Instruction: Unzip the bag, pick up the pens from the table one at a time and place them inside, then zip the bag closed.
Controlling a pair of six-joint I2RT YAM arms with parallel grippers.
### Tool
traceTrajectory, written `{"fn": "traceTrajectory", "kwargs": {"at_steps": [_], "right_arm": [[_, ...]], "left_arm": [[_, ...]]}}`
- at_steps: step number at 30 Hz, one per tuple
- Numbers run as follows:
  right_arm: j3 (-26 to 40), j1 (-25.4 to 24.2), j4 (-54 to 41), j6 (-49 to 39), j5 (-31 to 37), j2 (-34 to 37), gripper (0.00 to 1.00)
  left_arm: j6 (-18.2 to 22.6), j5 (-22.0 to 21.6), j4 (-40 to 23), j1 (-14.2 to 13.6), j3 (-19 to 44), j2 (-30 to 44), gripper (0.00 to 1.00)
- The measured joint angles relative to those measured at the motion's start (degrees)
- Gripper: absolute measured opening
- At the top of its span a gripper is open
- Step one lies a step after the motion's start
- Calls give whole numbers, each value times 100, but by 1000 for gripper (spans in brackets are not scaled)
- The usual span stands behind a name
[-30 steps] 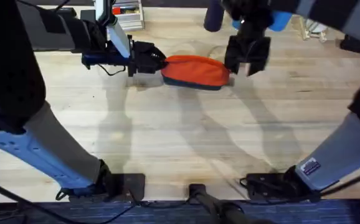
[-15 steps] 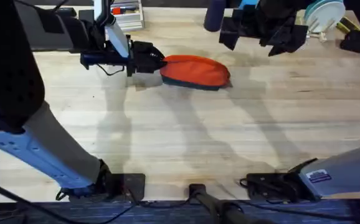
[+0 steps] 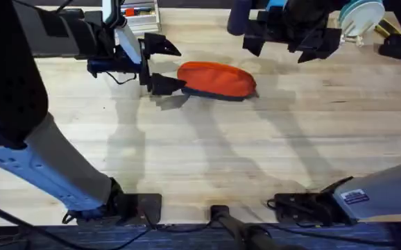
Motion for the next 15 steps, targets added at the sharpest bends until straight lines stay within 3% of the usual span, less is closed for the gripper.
{"fn": "traceTrajectory", "kwargs": {"at_steps": [4, 8, 15], "right_arm": [[-2, 0, 7, -44, 2, 0, 996], [0, 0, 7, -223, 10, 0, 996], [-2, 7, 5, -842, 20, -180, 996]], "left_arm": [[-1, -70, -217, 0, -2, -2, 993], [-12, -494, -667, 0, 0, -92, 994], [-134, -1370, -1593, 0, 254, -1187, 994]]}}
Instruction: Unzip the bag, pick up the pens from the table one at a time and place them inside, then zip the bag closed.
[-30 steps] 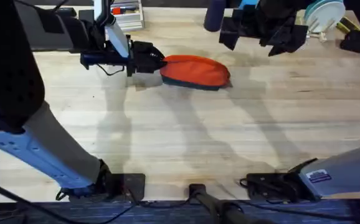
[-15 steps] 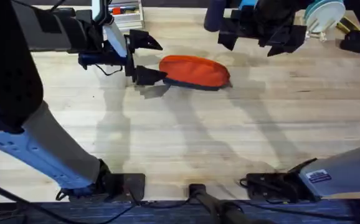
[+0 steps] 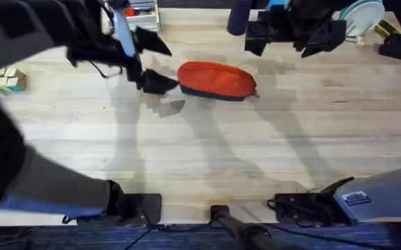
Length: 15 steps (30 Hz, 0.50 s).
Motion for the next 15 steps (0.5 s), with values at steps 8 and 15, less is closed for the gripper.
{"fn": "traceTrajectory", "kwargs": {"at_steps": [8, 15], "right_arm": [[0, 0, -4, -511, 2, -600, 996], [2, 0, -22, -604, 0, -931, 997]], "left_arm": [[-932, -1055, -1006, 0, 751, -1411, 992], [-2521, -2166, -1649, 0, 1184, -2151, 993]]}}
